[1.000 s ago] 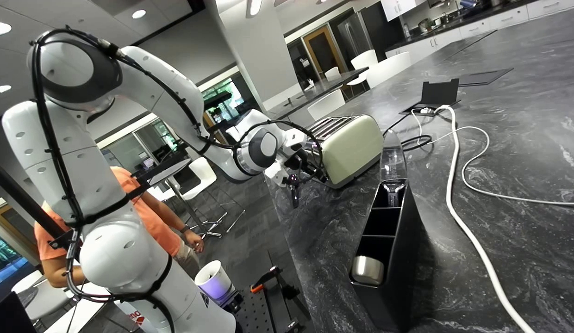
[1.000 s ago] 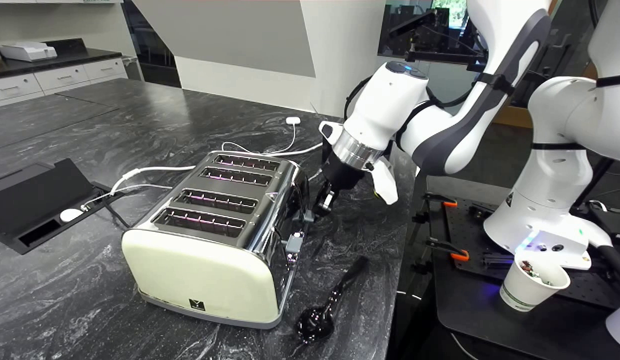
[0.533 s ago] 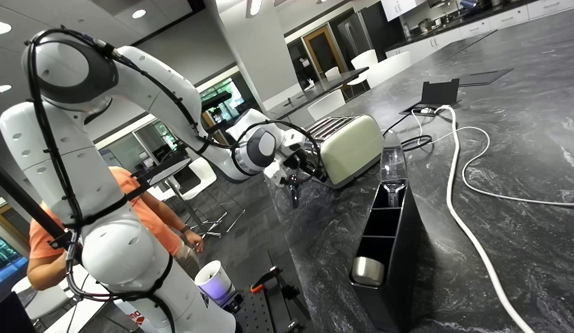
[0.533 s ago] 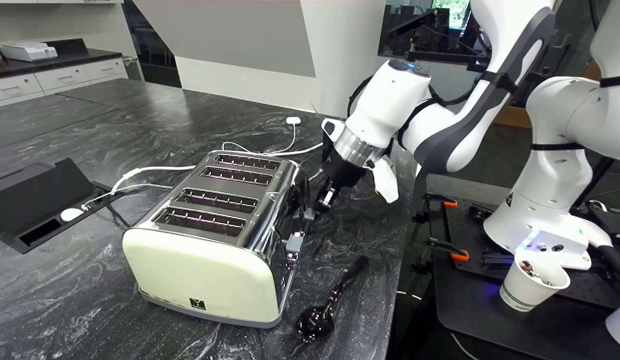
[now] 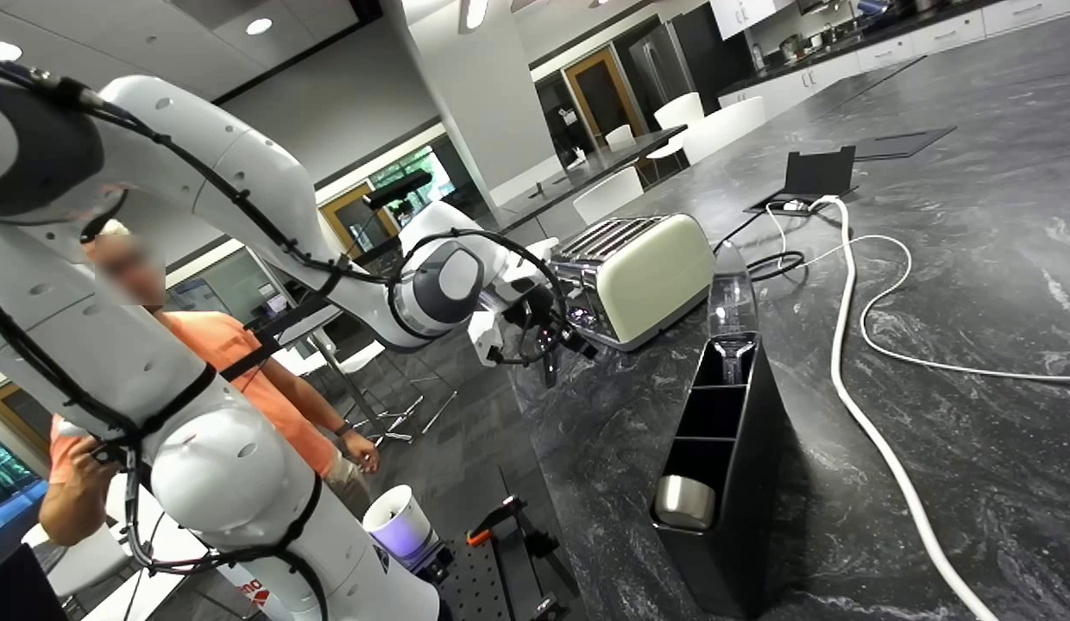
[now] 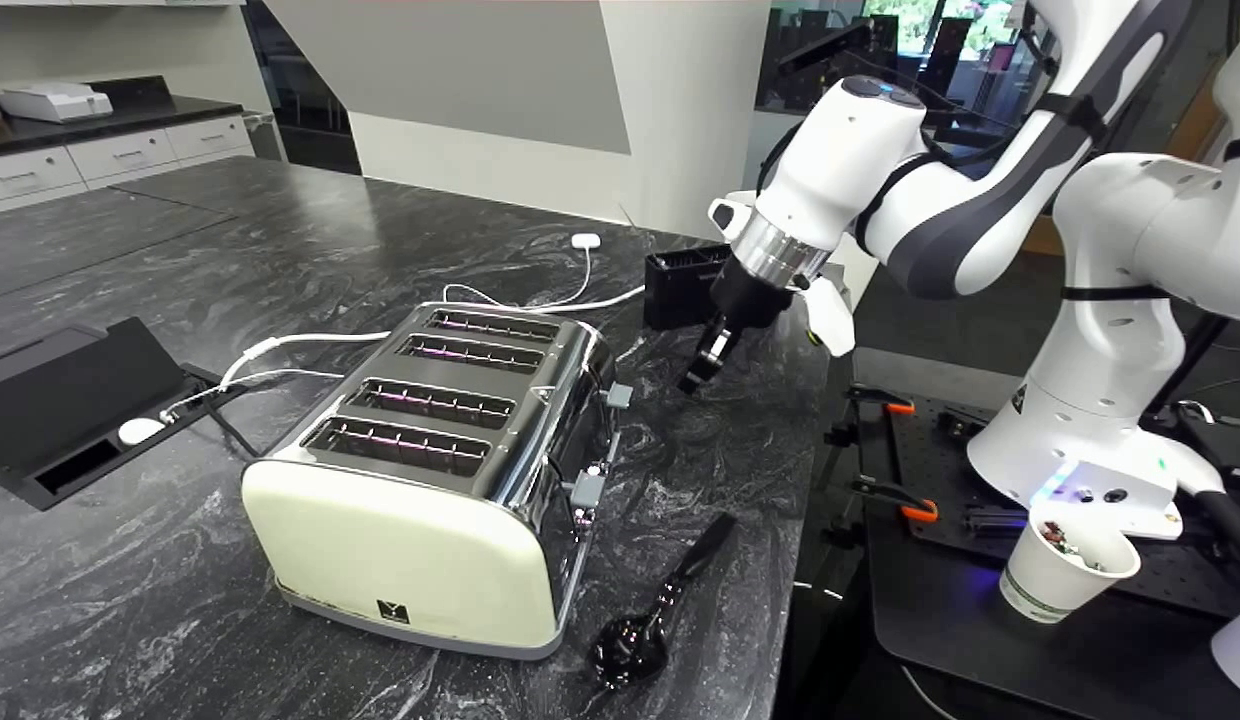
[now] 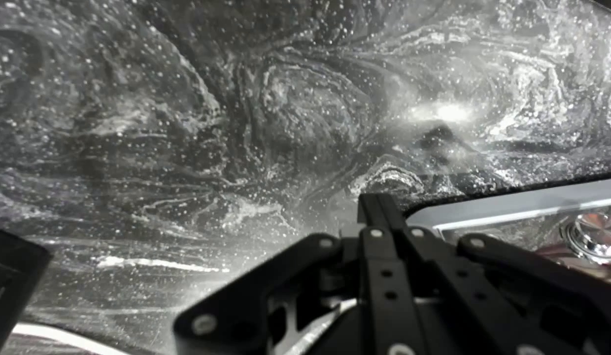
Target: Pull the toaster lever up
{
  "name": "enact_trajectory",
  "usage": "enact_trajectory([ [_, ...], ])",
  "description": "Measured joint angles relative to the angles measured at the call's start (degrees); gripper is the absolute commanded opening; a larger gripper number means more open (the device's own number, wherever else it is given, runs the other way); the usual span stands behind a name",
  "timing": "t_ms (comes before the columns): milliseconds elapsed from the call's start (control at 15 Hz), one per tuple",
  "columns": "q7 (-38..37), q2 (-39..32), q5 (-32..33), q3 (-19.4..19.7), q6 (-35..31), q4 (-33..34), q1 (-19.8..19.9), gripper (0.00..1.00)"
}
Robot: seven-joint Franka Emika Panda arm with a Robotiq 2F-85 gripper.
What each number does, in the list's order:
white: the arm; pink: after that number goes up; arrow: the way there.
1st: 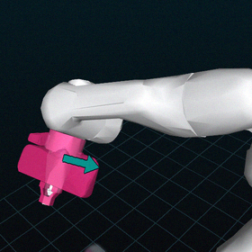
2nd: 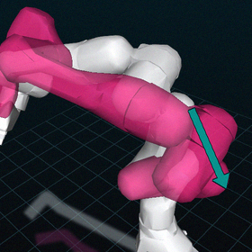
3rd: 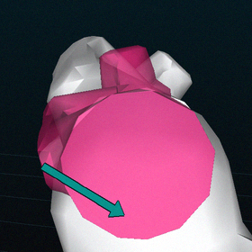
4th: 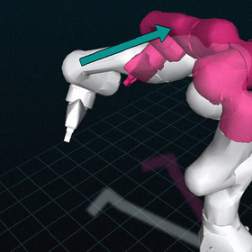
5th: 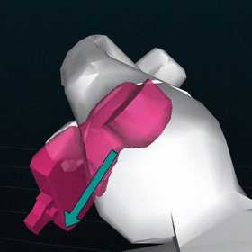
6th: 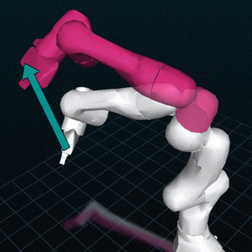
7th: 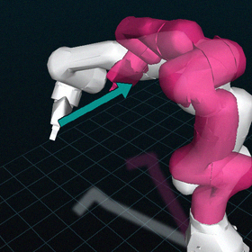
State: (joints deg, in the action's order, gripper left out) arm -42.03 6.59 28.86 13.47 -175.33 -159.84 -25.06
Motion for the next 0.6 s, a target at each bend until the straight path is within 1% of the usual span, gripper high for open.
enact_trajectory([
  [200, -0.39, 2.54, 2.47, 0.28, -0.17, 0.78, -0.01, 0.00],
  [600, -5.52, 7.50, 9.07, 0.66, -0.04, 1.07, -0.52, 0.00],
])
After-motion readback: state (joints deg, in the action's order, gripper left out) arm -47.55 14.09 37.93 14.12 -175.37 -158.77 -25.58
